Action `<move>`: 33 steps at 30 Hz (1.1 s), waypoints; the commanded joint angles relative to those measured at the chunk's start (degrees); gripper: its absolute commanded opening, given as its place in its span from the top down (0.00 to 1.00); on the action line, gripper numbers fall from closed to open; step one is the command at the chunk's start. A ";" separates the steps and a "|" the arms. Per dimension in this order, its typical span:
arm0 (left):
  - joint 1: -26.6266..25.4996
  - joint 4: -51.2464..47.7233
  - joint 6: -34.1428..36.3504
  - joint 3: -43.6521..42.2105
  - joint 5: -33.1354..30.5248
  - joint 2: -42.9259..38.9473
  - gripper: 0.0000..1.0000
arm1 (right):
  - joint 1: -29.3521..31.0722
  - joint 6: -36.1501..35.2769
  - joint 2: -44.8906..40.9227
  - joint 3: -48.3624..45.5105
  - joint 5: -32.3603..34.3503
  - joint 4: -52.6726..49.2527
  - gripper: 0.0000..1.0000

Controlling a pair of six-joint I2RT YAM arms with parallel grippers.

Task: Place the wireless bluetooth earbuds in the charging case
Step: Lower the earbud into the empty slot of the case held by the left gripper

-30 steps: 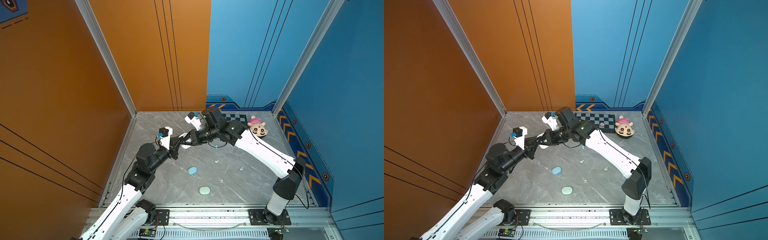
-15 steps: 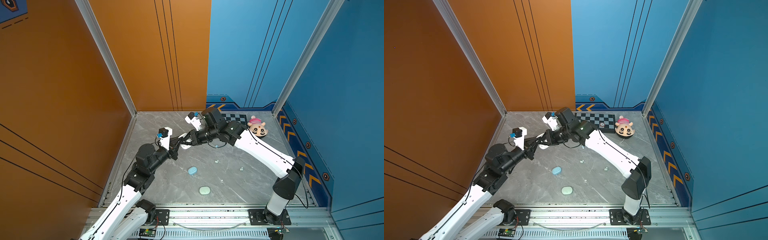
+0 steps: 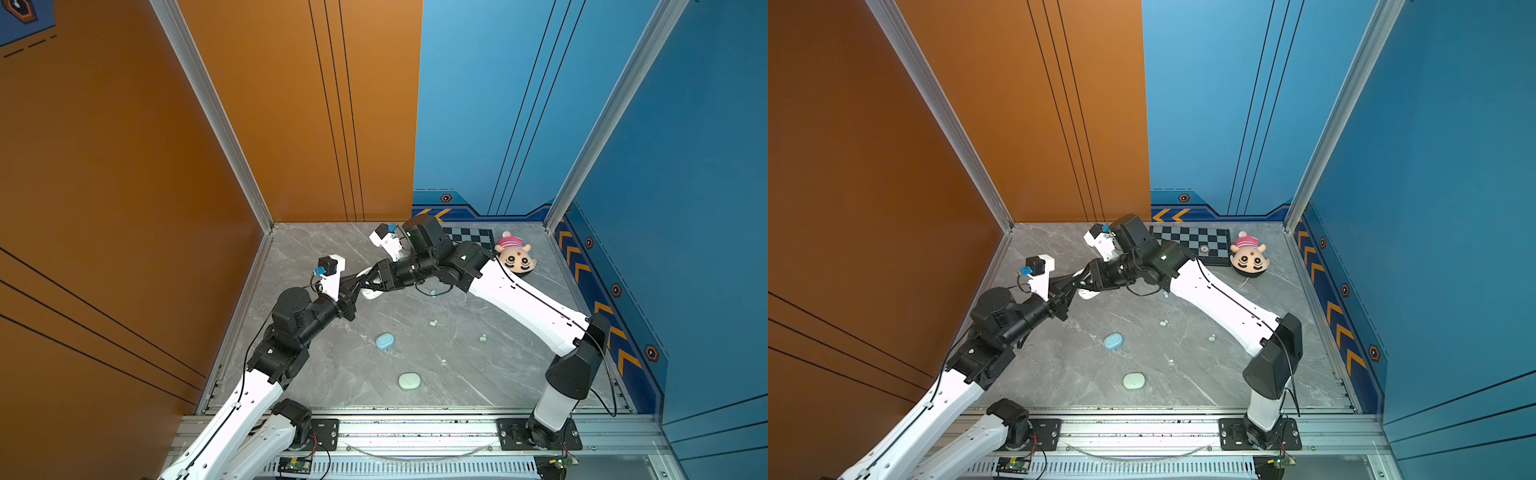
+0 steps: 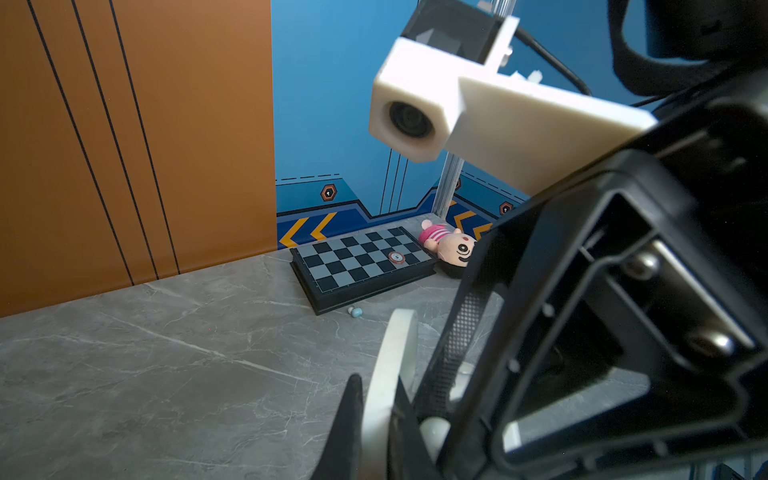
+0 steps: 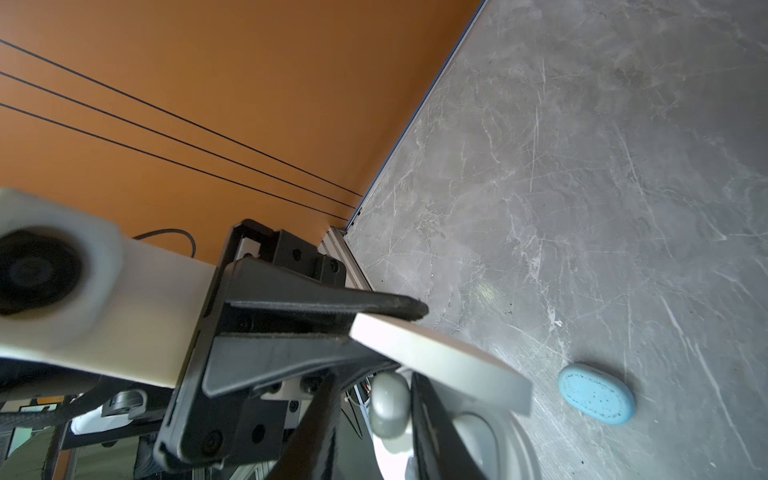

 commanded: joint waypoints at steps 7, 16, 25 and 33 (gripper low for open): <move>0.38 1.03 0.95 1.43 -0.25 -2.11 1.00 | -0.50 -0.92 -0.87 2.99 2.24 -0.52 0.65; 0.48 0.49 1.03 1.34 -0.35 -2.46 1.00 | -1.03 -0.83 -1.69 5.01 2.53 -0.53 0.64; 0.50 0.20 1.94 1.54 -1.46 -2.34 1.00 | -0.20 -1.96 -2.15 5.38 3.66 -1.26 0.64; 0.46 -1.72 5.24 3.67 -1.87 -1.85 1.00 | 0.96 -4.28 -1.54 5.47 6.69 -3.32 0.63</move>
